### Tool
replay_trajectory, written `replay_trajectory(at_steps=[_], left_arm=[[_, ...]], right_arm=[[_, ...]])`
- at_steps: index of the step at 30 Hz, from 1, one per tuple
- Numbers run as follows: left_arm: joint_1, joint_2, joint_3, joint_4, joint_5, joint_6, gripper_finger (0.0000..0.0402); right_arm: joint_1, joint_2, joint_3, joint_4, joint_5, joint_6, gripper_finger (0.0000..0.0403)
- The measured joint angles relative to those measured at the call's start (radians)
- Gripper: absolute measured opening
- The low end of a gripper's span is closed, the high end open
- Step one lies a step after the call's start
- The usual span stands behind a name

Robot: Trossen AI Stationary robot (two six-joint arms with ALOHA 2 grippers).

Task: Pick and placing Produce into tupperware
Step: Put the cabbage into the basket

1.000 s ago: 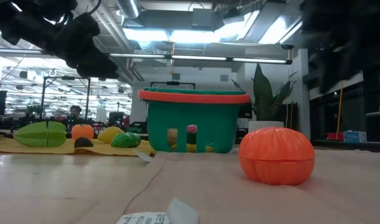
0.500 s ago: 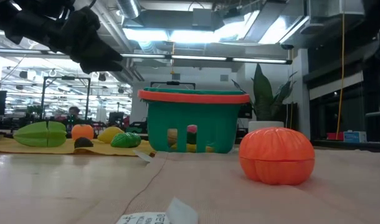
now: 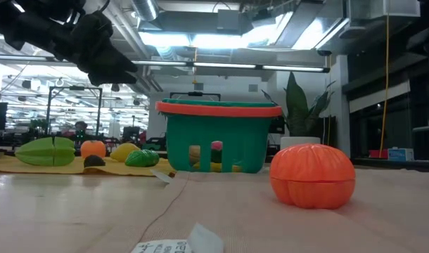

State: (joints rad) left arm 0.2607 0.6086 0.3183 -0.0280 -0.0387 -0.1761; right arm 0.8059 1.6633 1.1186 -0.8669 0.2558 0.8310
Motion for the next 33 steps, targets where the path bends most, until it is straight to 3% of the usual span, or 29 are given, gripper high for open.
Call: replay_trajectory(at_steps=[3,14,24,33], left_arm=[[0.000,0.000,0.000,-0.026,0.046,0.001,0.0261],[0.000,0.000,0.000,-0.055,0.049,0.002,0.0261],[0.000,0.000,0.000,-0.058,0.049,0.027,0.0261],[0.000,0.000,0.000,-0.061,0.049,0.029,0.0261]], right_arm=[[0.000,0.018,0.005,0.035,-0.002,0.000,0.0271],[0.000,0.031,0.005,0.164,-0.003,-0.004,0.0271],[-0.004,0.031,0.005,0.128,-0.005,0.008,0.0271],[-0.005,0.031,0.005,0.005,0.013,0.126,0.0271]])
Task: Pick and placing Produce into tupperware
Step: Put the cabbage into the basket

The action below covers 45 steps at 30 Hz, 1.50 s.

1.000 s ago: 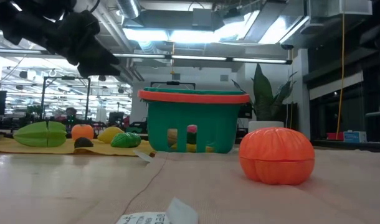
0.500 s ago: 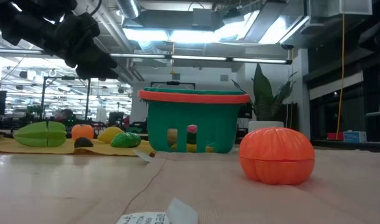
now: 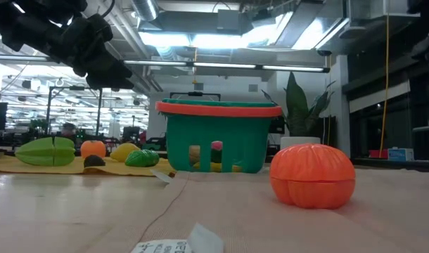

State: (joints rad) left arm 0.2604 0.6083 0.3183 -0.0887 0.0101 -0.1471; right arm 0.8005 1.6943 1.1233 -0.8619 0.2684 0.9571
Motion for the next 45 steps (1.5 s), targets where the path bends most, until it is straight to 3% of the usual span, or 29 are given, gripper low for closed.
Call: replay_trajectory(at_steps=[18,45], left_arm=[[0.000,0.000,0.000,-0.001,0.000,0.000,0.0261],[0.000,0.000,0.000,-0.007,-0.001,-0.001,0.0261]], right_arm=[[-0.016,0.112,-0.002,0.000,0.001,0.014,0.0271],[-0.057,0.113,-0.002,-0.023,-0.081,0.051,0.0271]])
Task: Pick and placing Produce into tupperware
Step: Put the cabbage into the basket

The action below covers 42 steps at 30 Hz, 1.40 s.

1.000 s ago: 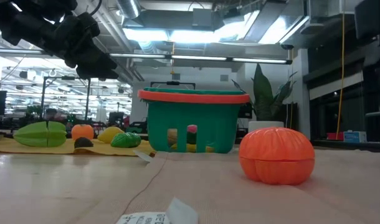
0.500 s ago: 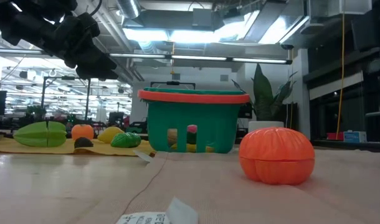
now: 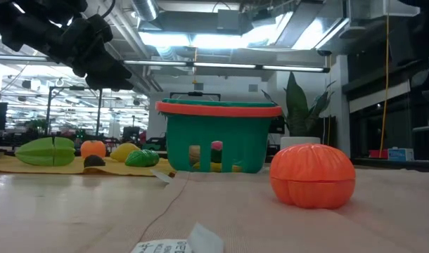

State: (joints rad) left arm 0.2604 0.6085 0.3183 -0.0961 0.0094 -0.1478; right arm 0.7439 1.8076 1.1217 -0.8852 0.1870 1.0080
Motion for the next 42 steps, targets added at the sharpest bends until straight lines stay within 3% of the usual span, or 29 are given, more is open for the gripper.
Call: replay_trajectory(at_steps=[21,33,42], left_arm=[[0.000,0.000,0.000,-0.001,0.000,0.000,0.0261],[0.000,0.000,0.000,-0.001,0.000,0.000,0.0261],[0.000,0.000,0.000,-0.001,0.000,0.000,0.0261]], right_arm=[[-0.008,0.000,0.000,0.004,-0.005,-0.013,0.0269],[-0.008,-0.003,0.002,0.004,0.002,-0.018,0.0175],[-0.008,-0.001,0.001,0.005,-0.005,-0.022,0.0179]])
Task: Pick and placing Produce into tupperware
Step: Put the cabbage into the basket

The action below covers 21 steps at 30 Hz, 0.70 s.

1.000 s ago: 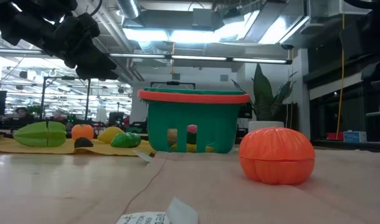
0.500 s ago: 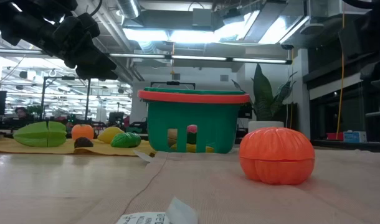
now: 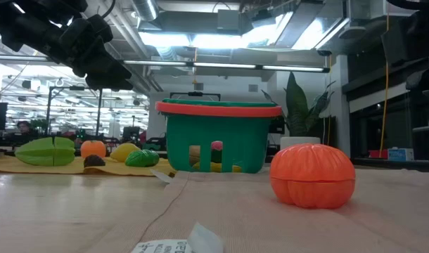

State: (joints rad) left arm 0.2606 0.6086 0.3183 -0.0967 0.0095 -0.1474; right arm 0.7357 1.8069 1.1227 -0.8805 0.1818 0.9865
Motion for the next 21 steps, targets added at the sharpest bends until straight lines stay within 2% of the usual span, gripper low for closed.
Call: replay_trajectory(at_steps=[21], left_arm=[[0.000,0.000,0.000,0.000,0.000,0.000,0.0261]], right_arm=[[0.000,0.001,-0.001,-0.009,0.010,0.009,0.0181]])
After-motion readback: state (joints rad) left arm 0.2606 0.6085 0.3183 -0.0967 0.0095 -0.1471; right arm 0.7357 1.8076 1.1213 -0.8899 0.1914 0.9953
